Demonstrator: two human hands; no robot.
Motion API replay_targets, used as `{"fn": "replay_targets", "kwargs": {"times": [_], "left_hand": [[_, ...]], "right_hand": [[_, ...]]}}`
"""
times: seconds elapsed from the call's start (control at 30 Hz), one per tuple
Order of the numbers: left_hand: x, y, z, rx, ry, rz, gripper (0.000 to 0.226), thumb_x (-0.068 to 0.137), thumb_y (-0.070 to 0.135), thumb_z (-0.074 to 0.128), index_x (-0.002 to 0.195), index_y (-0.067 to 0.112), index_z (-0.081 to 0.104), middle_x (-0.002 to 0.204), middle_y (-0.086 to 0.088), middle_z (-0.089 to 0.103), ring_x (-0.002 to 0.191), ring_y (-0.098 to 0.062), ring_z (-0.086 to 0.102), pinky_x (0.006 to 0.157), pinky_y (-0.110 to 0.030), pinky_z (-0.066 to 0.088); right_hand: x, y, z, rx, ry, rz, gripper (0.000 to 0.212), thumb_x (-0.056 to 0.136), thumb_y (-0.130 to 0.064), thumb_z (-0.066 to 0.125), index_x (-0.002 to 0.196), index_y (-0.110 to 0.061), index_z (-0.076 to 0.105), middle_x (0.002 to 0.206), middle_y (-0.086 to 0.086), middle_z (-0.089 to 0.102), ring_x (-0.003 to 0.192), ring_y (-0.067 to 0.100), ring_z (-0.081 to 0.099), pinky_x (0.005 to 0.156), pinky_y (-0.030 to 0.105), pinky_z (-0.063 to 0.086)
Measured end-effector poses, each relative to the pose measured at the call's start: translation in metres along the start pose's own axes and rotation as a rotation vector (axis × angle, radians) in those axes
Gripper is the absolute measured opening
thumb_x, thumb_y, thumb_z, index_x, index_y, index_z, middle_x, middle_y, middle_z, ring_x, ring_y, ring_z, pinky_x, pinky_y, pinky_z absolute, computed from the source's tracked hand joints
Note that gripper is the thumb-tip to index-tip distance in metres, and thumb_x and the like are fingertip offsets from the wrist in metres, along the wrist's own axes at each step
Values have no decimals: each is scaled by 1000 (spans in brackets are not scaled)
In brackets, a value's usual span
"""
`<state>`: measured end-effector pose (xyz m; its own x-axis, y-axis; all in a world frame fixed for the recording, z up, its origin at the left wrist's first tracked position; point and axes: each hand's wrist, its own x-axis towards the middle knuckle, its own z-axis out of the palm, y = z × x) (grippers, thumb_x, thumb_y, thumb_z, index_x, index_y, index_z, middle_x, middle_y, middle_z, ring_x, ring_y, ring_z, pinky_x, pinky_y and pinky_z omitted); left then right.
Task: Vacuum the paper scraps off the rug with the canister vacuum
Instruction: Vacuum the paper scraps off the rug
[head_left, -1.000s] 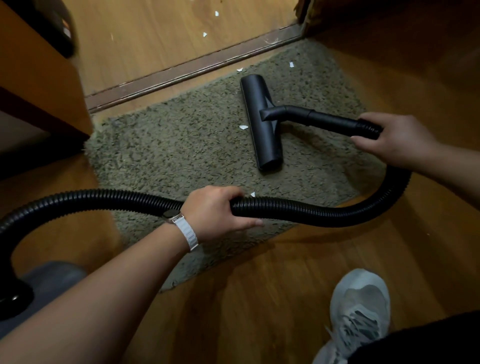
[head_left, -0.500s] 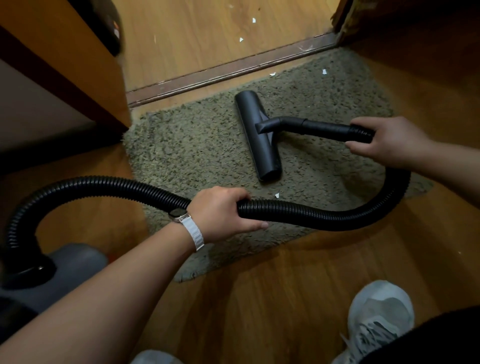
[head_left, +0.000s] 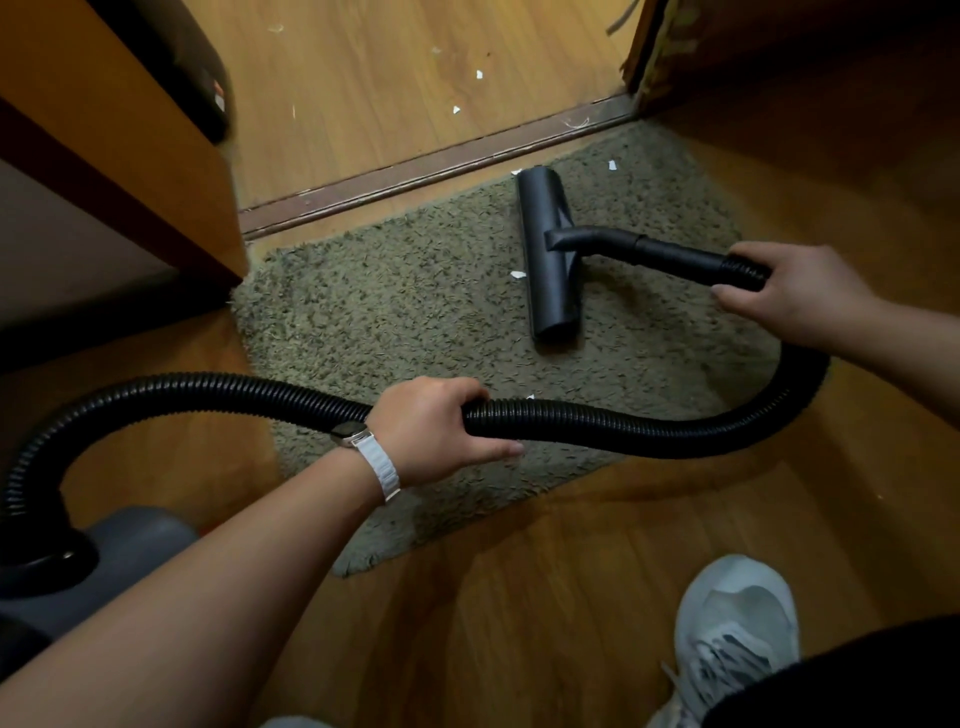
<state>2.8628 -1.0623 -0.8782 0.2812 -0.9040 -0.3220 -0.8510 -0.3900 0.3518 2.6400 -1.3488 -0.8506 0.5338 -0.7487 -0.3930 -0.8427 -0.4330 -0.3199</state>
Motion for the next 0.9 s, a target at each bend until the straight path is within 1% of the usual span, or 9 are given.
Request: {"fn": "replay_targets", "kwargs": {"times": [0.07,0.17,0.23,0.33,0.47,0.6,0.7,0.8,0.9], "left_hand": [[2,3,0,3,7,2,64,65,86,53,97,31,65,70,13,60,63,-6,58,57,-25,49],[1,5,1,29,0,5,63,65,86,52,96,33,63,67,15,58,62,-5,56,57,-24,47],[-1,4,3,37,-14,8,58,66,85,54,93,35,61,66,15,57,62,-5,56,57,-23,46],[-1,1,6,28,-17,15,56,67,85,54,90,35,59,70,14,60,65,-6,58,60,-26,51],[-2,0,6,44,-23,28,60,67,86,52,92,32,62,69,13,60,63,-3,57,56,-24,47],[-4,-3,7,78,-30,30,64,66,89,48,92,32,63,68,13,61,62,-4,58,60,-26,52],[-5,-2,6,74,-44,35,61,68,86,51,90,30,62,66,13,59,62,-4,57,62,-28,54],[-3,-1,4,58,-31,39,58,69,84,53,89,30,62,66,13,58,62,-5,57,60,-26,50],[1,0,3,44,-18,20,58,68,84,53,89,31,61,66,13,58,61,-5,55,56,-24,43]], "right_hand": [[0,5,0,1,1,16,34,95,-38,62,127,-26,59,82,7,61,63,26,57,52,31,38],[0,0,5,-57,-33,0,41,94,-43,62,132,-30,56,80,2,60,61,23,58,49,29,38],[1,-8,9,-115,-45,-33,40,93,-45,61,130,-32,56,76,2,61,58,22,58,48,29,39],[3,-23,10,-234,-33,-90,37,94,-45,60,127,-30,56,72,0,59,57,18,54,47,28,36],[7,-39,12,-352,-22,-172,35,93,-49,58,122,-29,56,73,-2,56,62,15,52,49,30,39],[6,-45,19,-352,-17,-205,36,93,-50,58,124,-31,55,72,-4,55,61,14,51,49,29,40],[1,-41,18,-298,-24,-196,38,94,-46,60,128,-28,56,74,-3,57,60,15,53,48,29,40],[-3,-27,15,-217,-7,-140,32,94,-43,61,122,-26,58,70,1,59,54,18,54,45,28,37],[-2,-11,9,-165,8,-81,29,94,-42,61,119,-29,59,70,6,60,54,23,56,47,32,39]]}}
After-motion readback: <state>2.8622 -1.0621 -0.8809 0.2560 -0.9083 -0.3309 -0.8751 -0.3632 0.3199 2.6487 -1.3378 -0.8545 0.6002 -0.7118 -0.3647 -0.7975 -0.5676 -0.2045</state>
